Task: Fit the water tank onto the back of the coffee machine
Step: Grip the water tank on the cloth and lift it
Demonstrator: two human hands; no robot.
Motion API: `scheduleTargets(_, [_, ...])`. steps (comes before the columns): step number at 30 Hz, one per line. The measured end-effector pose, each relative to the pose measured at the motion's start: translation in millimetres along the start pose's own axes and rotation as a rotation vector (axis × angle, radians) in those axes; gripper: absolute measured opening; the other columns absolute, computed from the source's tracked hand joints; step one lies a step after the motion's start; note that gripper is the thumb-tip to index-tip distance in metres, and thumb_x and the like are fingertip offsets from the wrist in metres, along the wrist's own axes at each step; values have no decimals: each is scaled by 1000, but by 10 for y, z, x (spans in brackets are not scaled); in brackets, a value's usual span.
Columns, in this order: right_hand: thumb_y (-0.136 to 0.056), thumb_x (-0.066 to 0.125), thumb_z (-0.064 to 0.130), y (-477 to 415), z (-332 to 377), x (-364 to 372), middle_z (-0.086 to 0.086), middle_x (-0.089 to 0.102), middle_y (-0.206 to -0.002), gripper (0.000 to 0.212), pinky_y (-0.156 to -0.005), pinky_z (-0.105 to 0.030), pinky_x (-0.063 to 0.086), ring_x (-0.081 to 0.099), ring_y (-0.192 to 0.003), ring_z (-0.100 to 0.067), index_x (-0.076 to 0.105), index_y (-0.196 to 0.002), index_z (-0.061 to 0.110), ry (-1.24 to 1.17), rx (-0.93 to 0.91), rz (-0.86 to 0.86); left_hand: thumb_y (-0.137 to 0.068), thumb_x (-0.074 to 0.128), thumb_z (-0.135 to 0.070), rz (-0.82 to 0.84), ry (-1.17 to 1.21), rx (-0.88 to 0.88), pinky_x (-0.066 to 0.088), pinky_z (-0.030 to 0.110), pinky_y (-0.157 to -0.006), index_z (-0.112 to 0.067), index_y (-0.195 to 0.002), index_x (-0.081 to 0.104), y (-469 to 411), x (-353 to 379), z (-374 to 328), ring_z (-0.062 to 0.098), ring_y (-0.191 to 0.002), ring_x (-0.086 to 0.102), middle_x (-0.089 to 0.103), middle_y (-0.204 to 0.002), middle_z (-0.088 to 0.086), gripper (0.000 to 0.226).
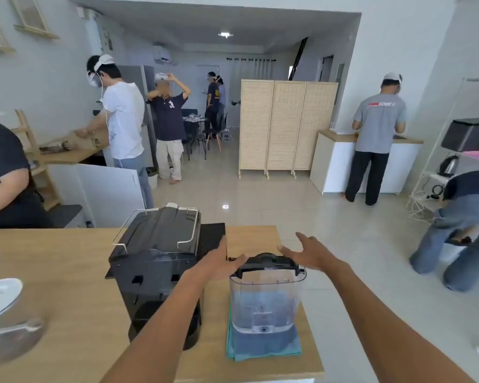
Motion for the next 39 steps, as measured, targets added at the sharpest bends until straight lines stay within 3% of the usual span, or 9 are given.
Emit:
scheduleTargets(4, [-68, 51, 86, 29, -32, 63, -16, 33, -155, 119, -108, -45, 37, 36, -139, -32, 16, -155, 13, -34, 6, 64, -81, 59, -73, -45, 223, -124, 25, 37, -117, -15, -159, -10, -132, 168, 144, 28, -150, 25, 21, -166, 6, 119])
scheduleTargets(10, [-71, 57, 81, 32, -50, 87, -15, 58, -136, 114, -88, -32, 40, 50, -127, -28, 28, -149, 3, -126, 23, 129, -84, 56, -71, 1, 313, -143, 33, 29, -96, -28, -130, 62, -232, 296, 217, 13, -115, 48, 56, -123, -10, 63])
scheduleTargets(13, [-68, 58, 83, -24, -94, 123, -7, 67, -102, 80, -69, -26, 40, 62, -98, -19, 58, -105, 12, -170, 4, 114, -76, 63, -75, -38, 372, -138, 40, 33, -101, -29, -129, 63, -306, 345, 279, 15, -123, 53, 61, -126, -11, 70])
scheduleTargets(17, [-70, 66, 75, -41, -97, 163, 2, 62, -66, 59, -56, -23, 38, 58, -64, -10, 50, -69, 18, -276, -12, 89, -67, 68, -78, -75, 441, -137, 46, 33, -100, -33, -118, 60, -327, 366, 314, 11, -118, 54, 59, -126, -17, 69])
scheduleTargets(19, [-71, 68, 72, -25, -98, 167, 3, 64, -67, 53, -55, -20, 38, 60, -64, -8, 54, -72, 21, -306, -17, 80, -81, 67, -64, -85, 458, -117, 44, 25, -86, -39, -112, 51, -289, 359, 286, 10, -112, 51, 54, -119, -17, 43])
scheduleTargets(24, [-64, 72, 74, 14, -147, 194, 5, 71, -83, 65, -53, -15, 45, 68, -65, -5, 62, -102, 22, -363, -64, 7, -87, 73, -44, -133, 533, -6, 47, 9, -60, -49, -112, 55, -223, 339, 247, -7, -89, 63, 64, -108, -23, 32])
scheduleTargets(28, [-70, 77, 62, 36, -186, 308, 12, 67, -107, 62, -54, -10, 47, 68, -79, -3, 55, -119, 31, -475, -177, -42, -87, 77, -18, -226, 610, 130, 52, 10, -74, -33, -123, 64, -211, 380, 354, 2, -96, 72, 75, -111, -11, 42])
scheduleTargets(33, [-70, 81, 53, 117, -267, 365, 29, 60, -118, 74, -76, -3, 43, 57, -102, 14, 45, -133, 41, -572, -262, -176, -76, 85, -37, -351, 491, 208, 55, 22, -85, -52, -124, 61, -199, 412, 387, 4, -104, 69, 77, -106, -17, 56])
scheduleTargets(39, [-70, 81, 52, 153, -288, 408, 22, 60, -123, 84, -77, -3, 43, 59, -106, 0, 39, -143, 41, -600, -293, -235, -77, 86, -25, -528, 407, 294, 56, 21, -87, -30, -126, 70, -160, 432, 369, 1, -98, 71, 78, -102, -14, 52])
Point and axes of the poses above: each hand's wrist, its own y-axis away from the middle knuckle, its own x-axis out of the palm, z = x × y, the point moved 1 cm from there along -y, towards the middle knuckle
